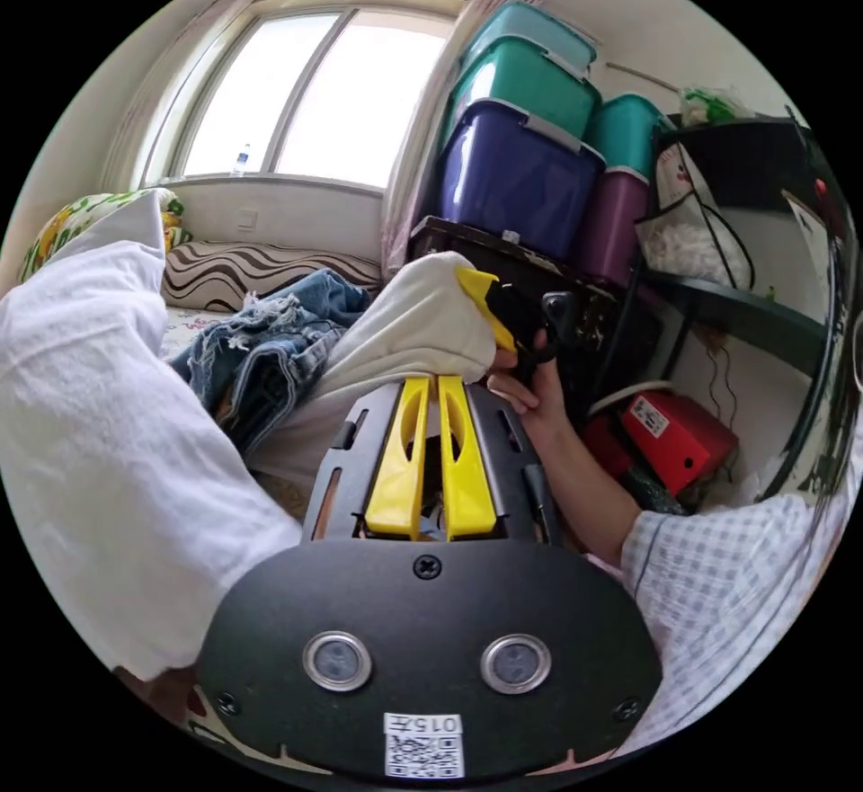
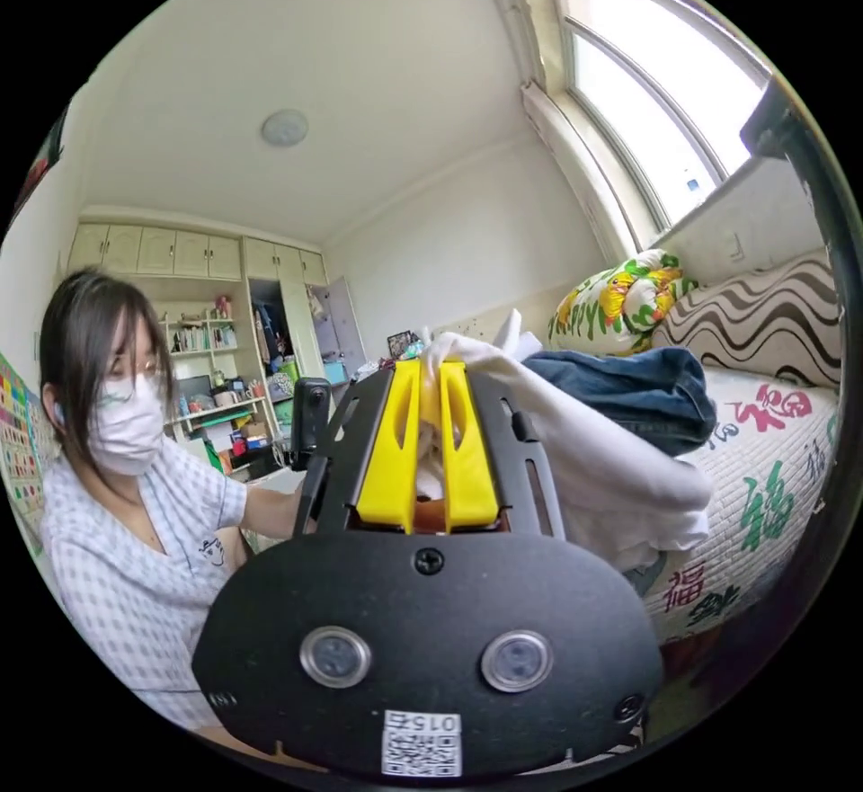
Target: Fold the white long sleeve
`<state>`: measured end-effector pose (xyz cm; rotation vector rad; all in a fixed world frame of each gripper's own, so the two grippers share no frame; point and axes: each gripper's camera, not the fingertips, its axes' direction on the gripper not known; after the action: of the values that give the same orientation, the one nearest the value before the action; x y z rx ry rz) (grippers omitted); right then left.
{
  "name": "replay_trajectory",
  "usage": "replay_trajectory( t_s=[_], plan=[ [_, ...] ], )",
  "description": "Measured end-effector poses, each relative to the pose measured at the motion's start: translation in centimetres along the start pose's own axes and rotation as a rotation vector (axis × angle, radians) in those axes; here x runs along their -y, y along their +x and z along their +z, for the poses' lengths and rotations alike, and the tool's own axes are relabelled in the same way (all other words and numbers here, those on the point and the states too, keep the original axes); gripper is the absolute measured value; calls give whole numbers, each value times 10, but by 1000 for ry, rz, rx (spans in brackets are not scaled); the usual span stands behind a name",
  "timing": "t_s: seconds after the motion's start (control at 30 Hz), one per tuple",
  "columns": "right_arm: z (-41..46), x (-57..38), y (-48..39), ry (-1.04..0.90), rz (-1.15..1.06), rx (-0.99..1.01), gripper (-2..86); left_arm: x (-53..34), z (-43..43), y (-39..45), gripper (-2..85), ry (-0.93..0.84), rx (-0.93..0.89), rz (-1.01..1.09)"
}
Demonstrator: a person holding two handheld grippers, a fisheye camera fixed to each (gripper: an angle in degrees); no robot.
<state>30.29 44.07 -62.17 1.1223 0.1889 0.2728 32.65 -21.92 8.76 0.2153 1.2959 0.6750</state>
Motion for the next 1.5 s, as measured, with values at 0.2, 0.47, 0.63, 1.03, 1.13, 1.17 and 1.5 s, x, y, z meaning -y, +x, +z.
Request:
replay_trajectory(
  t_s=[0.2, 0.47, 0.63, 1.03, 1.13, 1.17, 1.5],
  plan=[
    [-31, 30, -62, 114, -129, 61, 7, 39, -39, 18, -4, 189, -236, 71],
    [4, 49, -131, 15, -217, -41, 10, 7, -107, -2, -3, 319, -170, 2],
    [68, 48, -183, -68, -302, 39, 15, -22, -182, 12, -3, 348, -68, 39],
    [279, 34, -301, -122, -279, 421, 27, -97, -447, 98, -4, 603, 332, 83],
    [343, 17, -320, -155, -204, 526, 30, -123, -498, 120, -4, 645, 414, 52],
    [357, 12, -324, -169, -193, 534, 30, -128, -507, 124, -4, 649, 447, 50],
    [606, -175, -304, -712, 112, 216, 39, -224, -601, 8, -2, 302, 984, -416]
  ],
)
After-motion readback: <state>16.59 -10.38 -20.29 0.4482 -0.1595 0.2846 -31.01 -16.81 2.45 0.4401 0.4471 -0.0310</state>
